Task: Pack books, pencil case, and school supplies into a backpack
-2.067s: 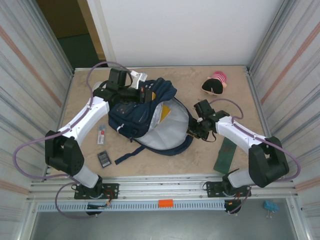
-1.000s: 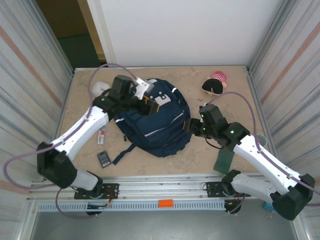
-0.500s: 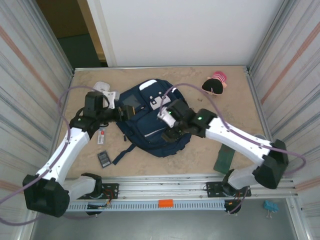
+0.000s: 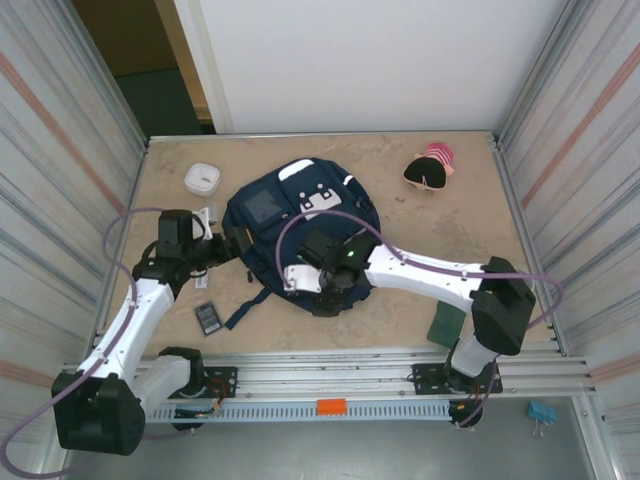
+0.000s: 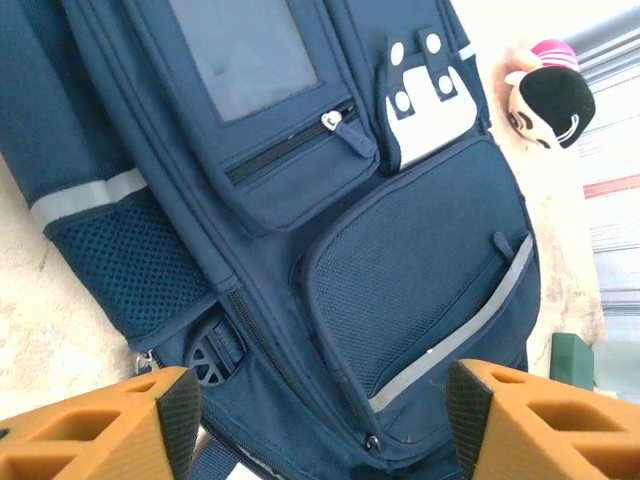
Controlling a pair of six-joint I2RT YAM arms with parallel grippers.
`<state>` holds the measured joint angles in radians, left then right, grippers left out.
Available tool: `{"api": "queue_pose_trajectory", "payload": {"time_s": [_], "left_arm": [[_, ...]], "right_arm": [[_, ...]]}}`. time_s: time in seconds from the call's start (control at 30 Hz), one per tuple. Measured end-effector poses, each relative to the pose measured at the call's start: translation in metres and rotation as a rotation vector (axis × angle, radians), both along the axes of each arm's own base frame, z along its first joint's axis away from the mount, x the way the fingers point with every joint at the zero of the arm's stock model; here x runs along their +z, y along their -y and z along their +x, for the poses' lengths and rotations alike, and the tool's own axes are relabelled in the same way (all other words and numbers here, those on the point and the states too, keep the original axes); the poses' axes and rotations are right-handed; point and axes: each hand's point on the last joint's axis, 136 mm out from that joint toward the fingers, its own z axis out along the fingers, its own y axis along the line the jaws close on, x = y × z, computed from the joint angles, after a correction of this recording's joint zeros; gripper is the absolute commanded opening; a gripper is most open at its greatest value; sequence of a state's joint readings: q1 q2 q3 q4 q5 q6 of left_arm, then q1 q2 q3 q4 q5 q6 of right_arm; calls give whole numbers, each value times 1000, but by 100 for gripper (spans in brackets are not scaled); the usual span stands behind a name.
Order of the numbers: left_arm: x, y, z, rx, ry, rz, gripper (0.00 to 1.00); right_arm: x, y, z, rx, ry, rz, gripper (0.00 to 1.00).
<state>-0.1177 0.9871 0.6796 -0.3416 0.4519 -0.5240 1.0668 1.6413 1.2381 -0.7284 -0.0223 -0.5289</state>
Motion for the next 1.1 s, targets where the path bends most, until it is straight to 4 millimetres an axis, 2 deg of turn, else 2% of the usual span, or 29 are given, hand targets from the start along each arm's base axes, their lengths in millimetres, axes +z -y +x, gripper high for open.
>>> {"api": "queue_pose_trajectory", "payload": {"time_s": [0.1, 0.2, 0.33, 0.4, 0.53, 0.63, 0.9, 1.1], "left_arm": [[-12, -1, -4, 12, -29, -8, 68], [-23, -2, -6, 22, -53, -8, 68], [-38, -3, -10, 27, -93, -4, 68], [-41, -4, -9, 31, -101, -5, 68], [-42, -4, -7, 30, -78, -9, 66], [-42, -3, -8, 26, -51, -15, 67], [-23, 7, -10, -33, 130, -75, 67], [-26, 9, -18, -67, 286, -75, 66]], "right_arm": [[-18, -9, 4, 11, 5, -9, 71], [-36, -4, 13, -3, 22, -22, 57], [-53, 7, 20, 8, 88, -63, 28], [-55, 9, 24, 36, 147, -80, 0], [-32, 12, 30, 69, 211, -58, 0], [-3, 20, 42, 65, 251, -37, 0], [79, 44, 99, -12, 353, 35, 0], [103, 58, 120, -30, 384, 46, 0]]}}
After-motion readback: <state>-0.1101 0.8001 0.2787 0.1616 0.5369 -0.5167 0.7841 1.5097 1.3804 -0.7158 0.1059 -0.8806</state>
